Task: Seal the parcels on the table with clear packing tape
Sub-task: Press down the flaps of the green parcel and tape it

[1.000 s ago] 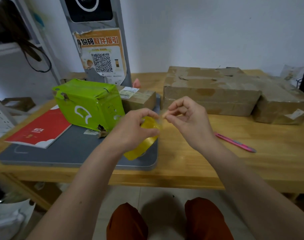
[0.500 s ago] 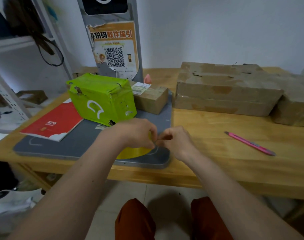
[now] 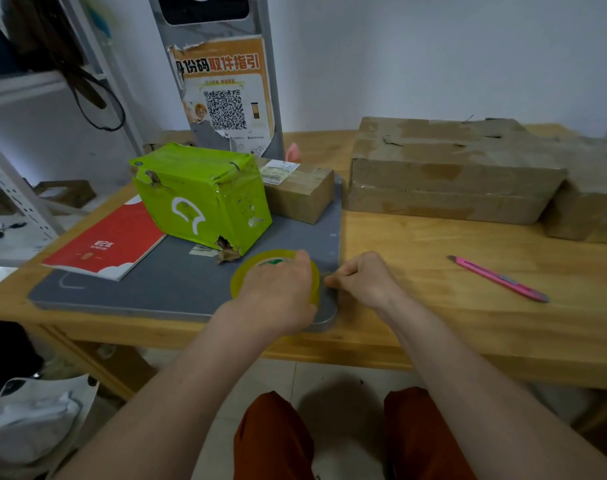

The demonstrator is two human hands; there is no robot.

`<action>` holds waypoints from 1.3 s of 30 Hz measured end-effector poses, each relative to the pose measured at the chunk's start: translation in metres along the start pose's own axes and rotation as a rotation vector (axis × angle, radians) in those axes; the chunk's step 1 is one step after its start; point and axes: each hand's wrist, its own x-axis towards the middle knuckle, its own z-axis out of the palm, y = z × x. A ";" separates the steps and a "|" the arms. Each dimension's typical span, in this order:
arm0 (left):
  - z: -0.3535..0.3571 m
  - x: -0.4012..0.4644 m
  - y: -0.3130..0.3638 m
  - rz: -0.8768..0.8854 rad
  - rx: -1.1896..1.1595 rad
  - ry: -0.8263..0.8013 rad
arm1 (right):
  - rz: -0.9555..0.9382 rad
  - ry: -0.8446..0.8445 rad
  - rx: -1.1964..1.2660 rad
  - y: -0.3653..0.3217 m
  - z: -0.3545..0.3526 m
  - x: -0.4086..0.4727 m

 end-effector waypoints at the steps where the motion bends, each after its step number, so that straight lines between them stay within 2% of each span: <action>1: 0.001 -0.001 0.003 -0.005 0.041 0.022 | 0.013 0.018 0.041 0.002 0.001 -0.001; 6: 0.010 0.000 0.004 -0.038 0.149 0.121 | -0.006 0.095 0.205 0.011 0.005 -0.005; 10: 0.016 0.013 -0.001 -0.064 0.157 0.161 | 0.041 0.062 0.323 0.006 0.003 -0.002; 13: 0.016 0.020 -0.004 -0.069 0.139 0.163 | 0.158 0.040 0.417 -0.002 0.001 0.004; 16: 0.014 0.020 -0.010 -0.053 0.055 0.145 | 0.346 0.062 0.673 -0.007 0.001 0.009; 19: 0.018 0.016 -0.019 -0.013 -0.170 0.183 | 0.458 0.184 0.834 -0.007 -0.004 0.013; 21: 0.019 0.013 -0.025 -0.017 -0.433 0.319 | 0.438 0.251 0.872 -0.010 -0.007 0.012; 24: 0.015 0.019 -0.042 -0.108 -0.701 0.628 | 0.293 0.264 0.923 -0.027 -0.007 0.015; 28: 0.008 0.034 -0.075 -0.344 -0.978 0.816 | 0.083 0.182 0.787 -0.066 0.005 0.028; 34: 0.010 0.075 -0.124 -0.658 -1.332 0.839 | -0.138 -0.057 0.577 -0.118 0.031 0.070; 37: 0.012 0.099 -0.145 -0.775 -1.508 0.773 | -0.153 -0.162 0.530 -0.135 0.046 0.097; 39: 0.013 0.109 -0.152 -0.772 -1.623 0.740 | -0.117 -0.180 0.538 -0.140 0.056 0.114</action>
